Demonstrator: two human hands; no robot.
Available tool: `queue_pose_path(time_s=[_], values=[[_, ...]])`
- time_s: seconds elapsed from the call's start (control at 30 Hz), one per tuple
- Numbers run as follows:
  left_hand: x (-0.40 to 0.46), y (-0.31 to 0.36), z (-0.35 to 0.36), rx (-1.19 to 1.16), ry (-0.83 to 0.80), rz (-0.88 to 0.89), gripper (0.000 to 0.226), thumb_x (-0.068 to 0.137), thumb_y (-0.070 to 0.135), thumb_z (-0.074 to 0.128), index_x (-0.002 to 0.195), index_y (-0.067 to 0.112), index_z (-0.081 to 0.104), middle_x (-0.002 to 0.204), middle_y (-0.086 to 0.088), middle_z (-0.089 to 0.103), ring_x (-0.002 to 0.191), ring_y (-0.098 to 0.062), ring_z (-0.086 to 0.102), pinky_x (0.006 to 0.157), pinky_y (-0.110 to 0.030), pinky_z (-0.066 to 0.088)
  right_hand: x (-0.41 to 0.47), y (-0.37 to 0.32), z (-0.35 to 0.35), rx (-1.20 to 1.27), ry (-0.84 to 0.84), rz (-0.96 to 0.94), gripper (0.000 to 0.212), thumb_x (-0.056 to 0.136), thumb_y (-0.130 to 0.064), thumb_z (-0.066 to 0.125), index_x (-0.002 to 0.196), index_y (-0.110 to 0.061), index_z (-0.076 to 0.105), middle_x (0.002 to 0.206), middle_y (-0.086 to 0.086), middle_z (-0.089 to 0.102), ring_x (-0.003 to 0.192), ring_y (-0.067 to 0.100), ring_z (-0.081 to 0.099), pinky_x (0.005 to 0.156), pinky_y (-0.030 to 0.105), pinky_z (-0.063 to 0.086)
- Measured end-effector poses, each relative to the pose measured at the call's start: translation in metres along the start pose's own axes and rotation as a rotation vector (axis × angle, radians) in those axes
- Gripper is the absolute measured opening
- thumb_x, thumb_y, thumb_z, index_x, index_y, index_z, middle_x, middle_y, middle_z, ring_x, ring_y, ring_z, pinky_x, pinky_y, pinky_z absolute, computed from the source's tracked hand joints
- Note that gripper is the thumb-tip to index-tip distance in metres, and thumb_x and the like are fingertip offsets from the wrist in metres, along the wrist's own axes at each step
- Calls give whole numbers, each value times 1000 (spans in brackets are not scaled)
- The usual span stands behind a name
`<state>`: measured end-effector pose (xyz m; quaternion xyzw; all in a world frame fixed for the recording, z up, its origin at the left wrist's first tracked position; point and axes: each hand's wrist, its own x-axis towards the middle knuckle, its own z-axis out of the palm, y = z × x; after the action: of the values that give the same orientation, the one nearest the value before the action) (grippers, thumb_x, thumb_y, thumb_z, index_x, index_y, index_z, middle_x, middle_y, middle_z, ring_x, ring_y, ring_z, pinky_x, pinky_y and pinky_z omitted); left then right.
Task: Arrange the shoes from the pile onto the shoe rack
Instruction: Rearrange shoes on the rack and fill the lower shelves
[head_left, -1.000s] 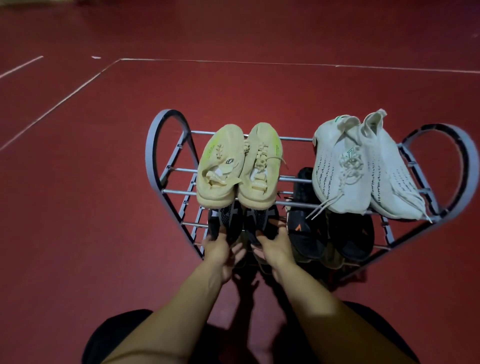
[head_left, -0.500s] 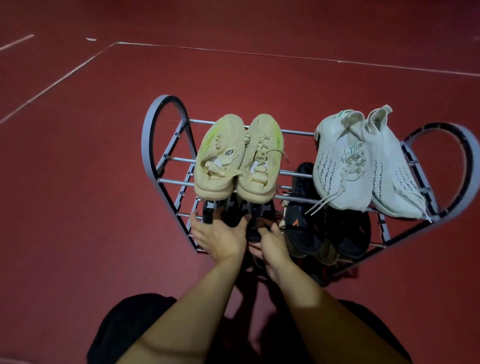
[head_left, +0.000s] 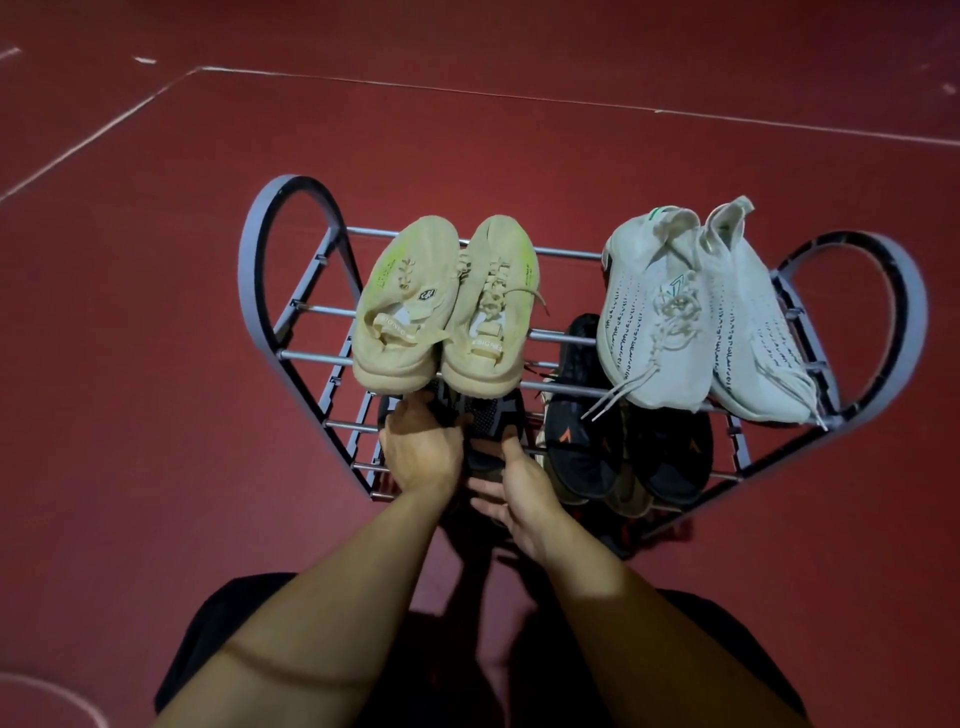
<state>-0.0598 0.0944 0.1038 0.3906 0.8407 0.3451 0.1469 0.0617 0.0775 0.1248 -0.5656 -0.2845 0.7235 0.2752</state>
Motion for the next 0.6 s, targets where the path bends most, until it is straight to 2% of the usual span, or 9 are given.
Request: queue_pose_path(time_s=[0.1, 0.2, 0.3, 0.33, 0.4, 0.47, 0.53, 0.6], values=[[0, 1, -2, -49, -20, 20, 23, 79, 31, 70, 100, 22, 70, 98, 1, 75, 90, -22, 70, 77, -36, 57, -1, -3, -4, -87, 48, -51, 48, 101, -56, 28, 130, -25, 50, 111, -4, 61, 101, 23, 67, 80, 35, 57], [3, -3, -3, -45, -33, 83, 21, 79, 17, 65, 96, 21, 75, 94, -2, 76, 85, -24, 71, 71, -35, 58, -5, -6, -5, -208, 52, -124, 57, 100, -58, 26, 133, -21, 55, 124, -2, 64, 97, 19, 68, 77, 32, 57], [8, -6, -7, -106, -68, 56, 19, 76, 16, 66, 90, 22, 78, 90, 1, 77, 84, -19, 72, 69, -27, 56, -10, -8, -8, -277, 75, -181, 43, 101, -54, 30, 122, -28, 56, 112, -6, 65, 93, 19, 67, 80, 38, 56], [9, -6, -10, -129, -82, 44, 18, 77, 14, 67, 89, 21, 79, 90, 3, 77, 83, -15, 71, 68, -19, 52, -12, -9, -9, -322, 93, -209, 36, 101, -54, 32, 116, -33, 57, 102, -6, 65, 91, 19, 66, 82, 41, 56], [7, -5, -19, -152, -92, 57, 16, 80, 9, 69, 87, 18, 80, 88, 5, 77, 80, -9, 68, 62, -3, 39, -11, -8, -15, -492, 120, -307, 39, 97, -59, 35, 98, -32, 63, 90, -5, 64, 88, 17, 63, 90, 46, 54], [7, -6, -31, -160, -111, 99, 12, 81, 10, 73, 87, 17, 80, 88, 4, 78, 81, -10, 69, 66, -6, 40, -13, -6, -20, -700, 125, -409, 45, 95, -61, 35, 95, -27, 65, 94, -5, 65, 91, 15, 62, 91, 44, 51], [6, -8, -45, -174, -142, 97, 9, 81, 16, 75, 87, 20, 81, 86, 7, 77, 81, -7, 70, 72, -17, 49, -17, -5, -21, -874, 132, -487, 45, 90, -67, 33, 104, -34, 58, 103, -3, 60, 98, 18, 60, 91, 43, 50], [4, -11, -59, -196, -173, 68, 10, 80, 13, 76, 85, 21, 81, 82, 11, 76, 79, -3, 70, 77, -19, 53, -24, -5, -20, -943, 134, -507, 47, 86, -72, 31, 117, -41, 49, 113, -5, 50, 107, 20, 57, 94, 44, 48]])
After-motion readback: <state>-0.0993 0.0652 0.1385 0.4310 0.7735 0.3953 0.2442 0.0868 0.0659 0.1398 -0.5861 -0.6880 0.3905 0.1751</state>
